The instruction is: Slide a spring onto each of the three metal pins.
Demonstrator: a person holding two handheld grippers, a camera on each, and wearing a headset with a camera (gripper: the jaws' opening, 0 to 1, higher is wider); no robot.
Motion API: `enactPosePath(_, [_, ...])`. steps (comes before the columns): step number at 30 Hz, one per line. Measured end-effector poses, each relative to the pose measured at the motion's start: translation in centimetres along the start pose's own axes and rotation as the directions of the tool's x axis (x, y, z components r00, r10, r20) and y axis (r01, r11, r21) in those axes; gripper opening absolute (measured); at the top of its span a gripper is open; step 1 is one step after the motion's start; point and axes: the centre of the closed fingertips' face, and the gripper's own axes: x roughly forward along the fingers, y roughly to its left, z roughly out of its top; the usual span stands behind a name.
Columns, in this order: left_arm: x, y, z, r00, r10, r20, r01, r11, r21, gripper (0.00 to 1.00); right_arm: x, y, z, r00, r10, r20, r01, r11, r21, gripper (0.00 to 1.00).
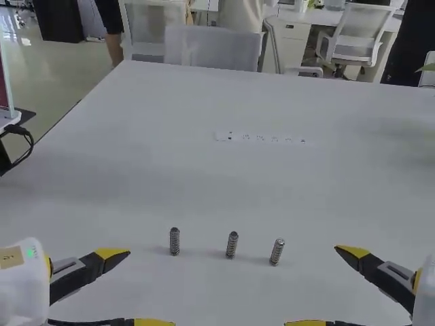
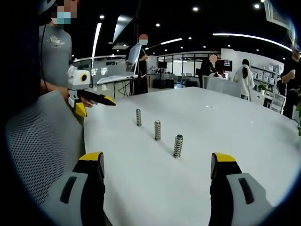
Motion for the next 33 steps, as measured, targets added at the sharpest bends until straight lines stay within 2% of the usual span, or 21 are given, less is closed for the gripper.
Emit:
enactPosePath(9, [0.05, -0.46, 0.45, 0.9999, -0.009, 0.005, 0.009, 1.000, 0.011, 0.74, -0.08, 0.10, -0.19, 0.9999, 0.001, -0.011, -0.002, 1.000, -0.002, 0.94])
enactPosePath(33, [0.03, -0.39, 0.69, 1.0000, -0.001, 0.008, 0.001, 1.000, 0.024, 0.74, 0.05, 0.08, -0.34, 0.9997, 0.001, -0.025, -0.001, 1.000, -0.004, 0.93])
